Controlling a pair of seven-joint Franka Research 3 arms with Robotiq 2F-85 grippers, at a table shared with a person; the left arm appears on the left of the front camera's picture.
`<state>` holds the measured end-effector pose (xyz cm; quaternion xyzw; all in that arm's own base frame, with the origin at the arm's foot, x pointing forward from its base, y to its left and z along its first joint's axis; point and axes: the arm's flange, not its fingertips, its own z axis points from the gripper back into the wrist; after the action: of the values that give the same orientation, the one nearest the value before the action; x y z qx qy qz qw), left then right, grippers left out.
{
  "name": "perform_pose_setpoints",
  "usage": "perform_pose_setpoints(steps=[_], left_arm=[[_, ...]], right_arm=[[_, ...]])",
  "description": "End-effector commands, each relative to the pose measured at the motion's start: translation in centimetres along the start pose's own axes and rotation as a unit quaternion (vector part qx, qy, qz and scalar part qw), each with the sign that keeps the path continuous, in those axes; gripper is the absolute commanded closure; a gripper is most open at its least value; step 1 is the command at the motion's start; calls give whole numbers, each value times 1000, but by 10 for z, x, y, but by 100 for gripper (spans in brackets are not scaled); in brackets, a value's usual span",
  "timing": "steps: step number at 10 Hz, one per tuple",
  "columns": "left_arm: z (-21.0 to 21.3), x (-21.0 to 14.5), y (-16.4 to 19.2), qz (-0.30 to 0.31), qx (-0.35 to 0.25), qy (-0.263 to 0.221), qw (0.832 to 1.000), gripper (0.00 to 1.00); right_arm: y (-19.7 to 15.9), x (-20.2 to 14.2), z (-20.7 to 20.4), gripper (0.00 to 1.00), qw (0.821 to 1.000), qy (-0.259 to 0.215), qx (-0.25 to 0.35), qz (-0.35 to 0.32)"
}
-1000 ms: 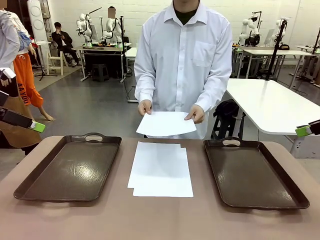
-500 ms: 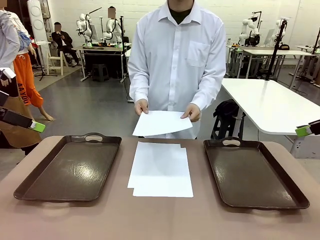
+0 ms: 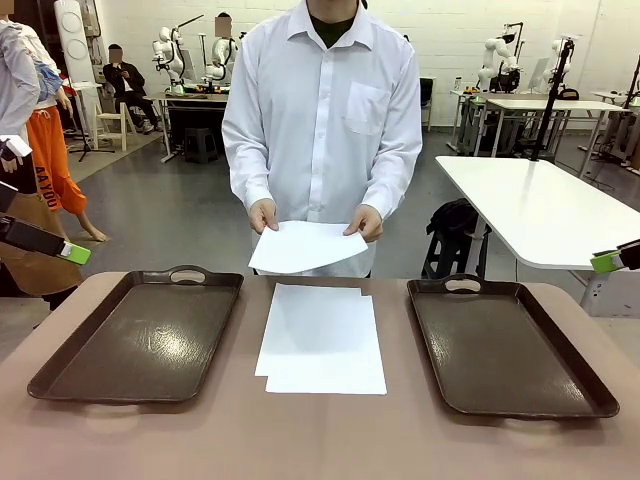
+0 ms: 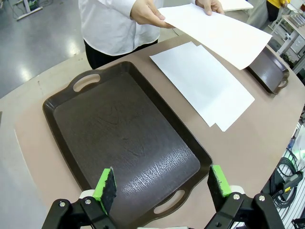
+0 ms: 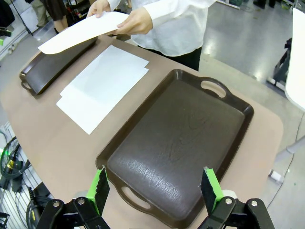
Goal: Sort the A4 documents.
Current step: Receive the A4 Paper.
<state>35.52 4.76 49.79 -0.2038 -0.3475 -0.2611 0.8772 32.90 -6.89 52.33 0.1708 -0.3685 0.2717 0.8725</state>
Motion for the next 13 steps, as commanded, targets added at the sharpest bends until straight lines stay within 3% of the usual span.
perform_pose_setpoints(steps=[1,13], left_arm=[[-1,-1,2,-6,-8,-4,1000,0],[-1,-1,2,-6,-8,-4,1000,0]], right_arm=[[0,0,-1,0,1000,-3,6,4],[0,0,-1,0,1000,-3,6,4]])
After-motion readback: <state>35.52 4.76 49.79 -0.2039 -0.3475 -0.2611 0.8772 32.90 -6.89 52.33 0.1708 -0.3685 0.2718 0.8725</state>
